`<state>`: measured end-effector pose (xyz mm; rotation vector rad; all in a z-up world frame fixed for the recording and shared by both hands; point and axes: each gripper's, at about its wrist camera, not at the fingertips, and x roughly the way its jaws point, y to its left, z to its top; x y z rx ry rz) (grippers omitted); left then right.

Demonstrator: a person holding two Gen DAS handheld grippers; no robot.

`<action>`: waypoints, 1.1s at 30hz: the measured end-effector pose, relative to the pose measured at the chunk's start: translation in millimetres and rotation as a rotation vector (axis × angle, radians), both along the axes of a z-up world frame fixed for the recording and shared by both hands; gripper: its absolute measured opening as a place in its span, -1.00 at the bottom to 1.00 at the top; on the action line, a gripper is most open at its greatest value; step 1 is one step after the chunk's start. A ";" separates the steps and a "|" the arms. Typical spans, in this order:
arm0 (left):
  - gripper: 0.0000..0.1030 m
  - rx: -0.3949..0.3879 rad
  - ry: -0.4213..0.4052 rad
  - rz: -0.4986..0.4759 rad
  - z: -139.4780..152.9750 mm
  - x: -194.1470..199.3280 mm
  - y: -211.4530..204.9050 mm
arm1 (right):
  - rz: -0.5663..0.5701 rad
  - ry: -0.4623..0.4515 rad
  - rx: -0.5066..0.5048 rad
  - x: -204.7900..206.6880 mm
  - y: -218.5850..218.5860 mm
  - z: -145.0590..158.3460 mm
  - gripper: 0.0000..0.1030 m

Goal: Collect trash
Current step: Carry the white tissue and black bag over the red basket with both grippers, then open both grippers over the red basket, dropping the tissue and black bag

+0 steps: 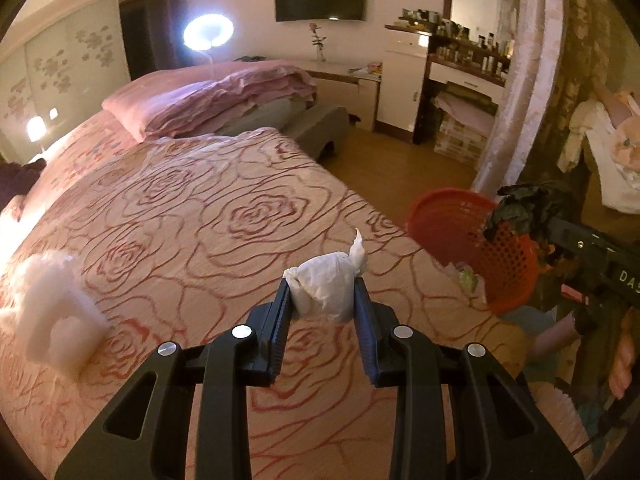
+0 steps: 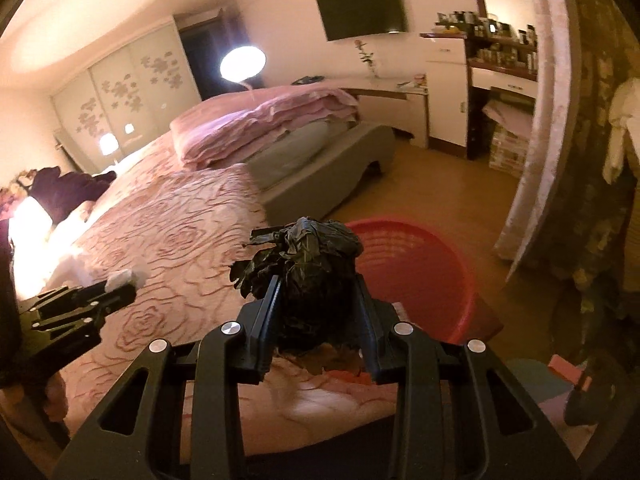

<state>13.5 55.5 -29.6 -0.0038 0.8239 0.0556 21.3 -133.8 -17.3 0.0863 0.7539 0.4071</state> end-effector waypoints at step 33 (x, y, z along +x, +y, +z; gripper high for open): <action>-0.42 -0.023 0.164 -0.322 -48.6 99.4 -118.6 | -0.121 0.148 -0.048 57.7 -50.0 -62.0 -0.32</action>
